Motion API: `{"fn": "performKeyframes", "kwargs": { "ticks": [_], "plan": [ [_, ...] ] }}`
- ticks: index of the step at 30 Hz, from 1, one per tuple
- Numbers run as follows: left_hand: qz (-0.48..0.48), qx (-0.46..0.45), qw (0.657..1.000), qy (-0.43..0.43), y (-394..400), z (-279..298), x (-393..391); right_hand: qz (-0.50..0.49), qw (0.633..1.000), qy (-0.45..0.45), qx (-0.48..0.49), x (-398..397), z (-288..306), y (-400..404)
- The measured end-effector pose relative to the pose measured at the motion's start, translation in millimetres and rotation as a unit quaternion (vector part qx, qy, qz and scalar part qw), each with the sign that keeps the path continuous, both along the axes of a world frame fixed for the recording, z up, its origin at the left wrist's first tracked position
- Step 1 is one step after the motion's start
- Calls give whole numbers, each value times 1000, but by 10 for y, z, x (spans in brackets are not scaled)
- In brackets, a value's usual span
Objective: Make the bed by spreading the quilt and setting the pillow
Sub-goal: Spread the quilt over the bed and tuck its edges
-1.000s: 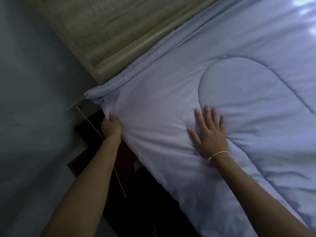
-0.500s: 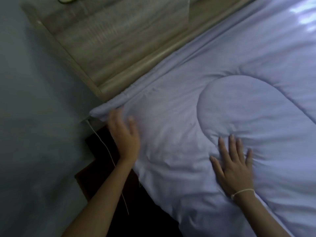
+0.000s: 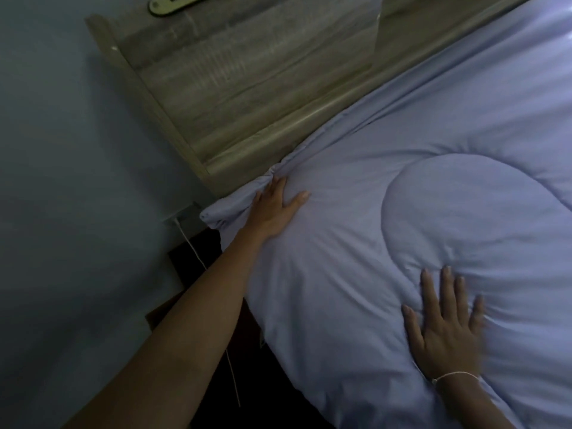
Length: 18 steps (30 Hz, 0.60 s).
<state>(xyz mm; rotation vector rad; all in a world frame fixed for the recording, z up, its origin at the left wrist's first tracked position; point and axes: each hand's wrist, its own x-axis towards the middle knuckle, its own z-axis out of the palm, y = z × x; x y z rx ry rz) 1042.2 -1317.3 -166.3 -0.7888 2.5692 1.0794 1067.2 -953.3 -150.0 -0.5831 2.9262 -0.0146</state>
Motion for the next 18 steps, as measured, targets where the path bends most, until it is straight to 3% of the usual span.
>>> {"fn": "performKeyframes", "kwargs": {
  "ticks": [3, 7, 12, 14, 18],
  "plan": [
    [-10, -2, 1000, 18, 41, 27, 157, -4, 1000, -19, -10, 7, 34, 7],
    [-18, -103, 993, 59, -52, -95, 670, -22, 996, -63, -56, -128, 154, -228],
    [-12, -222, 973, 64, -359, -347, 1080, 122, 984, -64, -111, -534, 250, -1367],
    [-23, -205, 977, 56, -387, -458, 1046, 191, 975, -60, -99, -709, 212, -1894],
    [-22, -76, 996, 42, -447, -761, 944, 262, 963, -61, -19, -963, -13, -2689]
  ]
}}
